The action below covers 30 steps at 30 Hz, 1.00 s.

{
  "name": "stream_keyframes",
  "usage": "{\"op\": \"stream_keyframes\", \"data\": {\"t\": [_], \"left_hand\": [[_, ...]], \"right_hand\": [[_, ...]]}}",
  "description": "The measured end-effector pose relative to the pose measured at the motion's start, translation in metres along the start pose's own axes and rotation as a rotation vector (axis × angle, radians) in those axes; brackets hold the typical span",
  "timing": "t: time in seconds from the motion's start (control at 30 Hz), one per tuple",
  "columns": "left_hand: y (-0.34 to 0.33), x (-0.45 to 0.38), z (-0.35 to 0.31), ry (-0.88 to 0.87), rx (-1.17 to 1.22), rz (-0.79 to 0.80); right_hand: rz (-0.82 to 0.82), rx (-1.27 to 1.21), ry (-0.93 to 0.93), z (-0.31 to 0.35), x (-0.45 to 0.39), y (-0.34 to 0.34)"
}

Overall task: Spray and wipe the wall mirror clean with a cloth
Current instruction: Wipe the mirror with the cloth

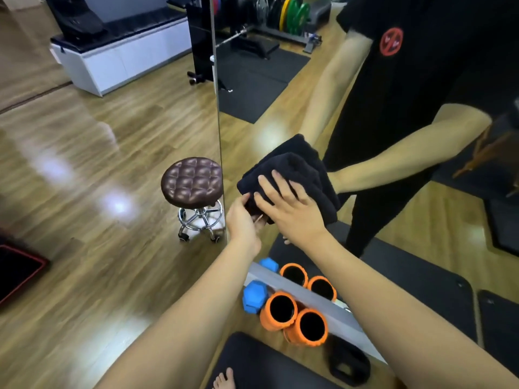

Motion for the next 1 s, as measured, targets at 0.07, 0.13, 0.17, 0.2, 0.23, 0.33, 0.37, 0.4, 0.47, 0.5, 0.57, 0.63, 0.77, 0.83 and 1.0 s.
{"op": "stream_keyframes", "data": {"t": [0.07, 0.13, 0.17, 0.2, 0.23, 0.33, 0.37, 0.4, 0.47, 0.5, 0.57, 0.63, 0.77, 0.83, 1.0], "left_hand": [[0.002, -0.005, 0.023, 0.097, -0.02, 0.006], [0.0, -0.007, 0.053, 0.158, -0.085, -0.002], [-0.001, -0.009, 0.069, 0.173, -0.119, -0.017], [-0.002, -0.01, 0.083, 0.175, -0.14, -0.033], [-0.005, -0.008, 0.1, 0.182, -0.151, -0.049], [-0.019, -0.001, 0.158, 0.218, -0.161, -0.059], [-0.024, 0.003, 0.177, 0.231, -0.16, -0.045], [-0.034, 0.01, 0.203, 0.249, -0.158, -0.027], [-0.052, 0.024, 0.256, 0.279, -0.133, 0.005], [-0.059, 0.03, 0.283, 0.3, -0.129, 0.015], [-0.076, 0.046, 0.337, 0.346, -0.163, 0.028], [-0.094, 0.063, 0.397, 0.38, -0.18, 0.015], [-0.131, 0.107, 0.509, 0.431, -0.227, 0.047], [-0.15, 0.133, 0.563, 0.476, -0.253, 0.088], [-0.198, 0.187, 0.65, 0.574, -0.302, 0.209]], "right_hand": [[0.034, -0.028, 0.051, 0.006, 0.021, -0.003], [0.07, -0.027, 0.117, 0.012, 0.048, -0.009], [0.095, -0.032, 0.134, 0.012, 0.063, -0.011], [0.122, -0.048, 0.146, 0.012, 0.076, -0.011], [0.141, -0.064, 0.143, 0.01, 0.092, -0.008], [0.141, -0.126, 0.136, -0.002, 0.145, 0.01], [0.157, -0.137, 0.138, -0.006, 0.165, 0.013], [0.178, -0.137, 0.131, -0.013, 0.192, 0.02], [0.219, -0.134, 0.131, -0.025, 0.246, 0.03], [0.229, -0.126, 0.133, -0.031, 0.273, 0.036], [0.246, -0.113, 0.112, -0.046, 0.33, 0.052], [0.266, -0.107, 0.087, -0.064, 0.39, 0.071], [0.274, -0.085, 0.052, -0.097, 0.509, 0.111], [0.284, -0.05, 0.01, -0.114, 0.572, 0.132], [0.324, 0.115, -0.092, -0.152, 0.692, 0.181]]}}
Point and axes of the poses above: each hand's wrist, its own x-axis away from the middle knuckle, its own y-axis out of the back of the hand, z = x × y, the point moved 6 cm from there along -x, towards the middle knuckle, and after that the axes turned 12 degrees about y, right-handed, at the moved point
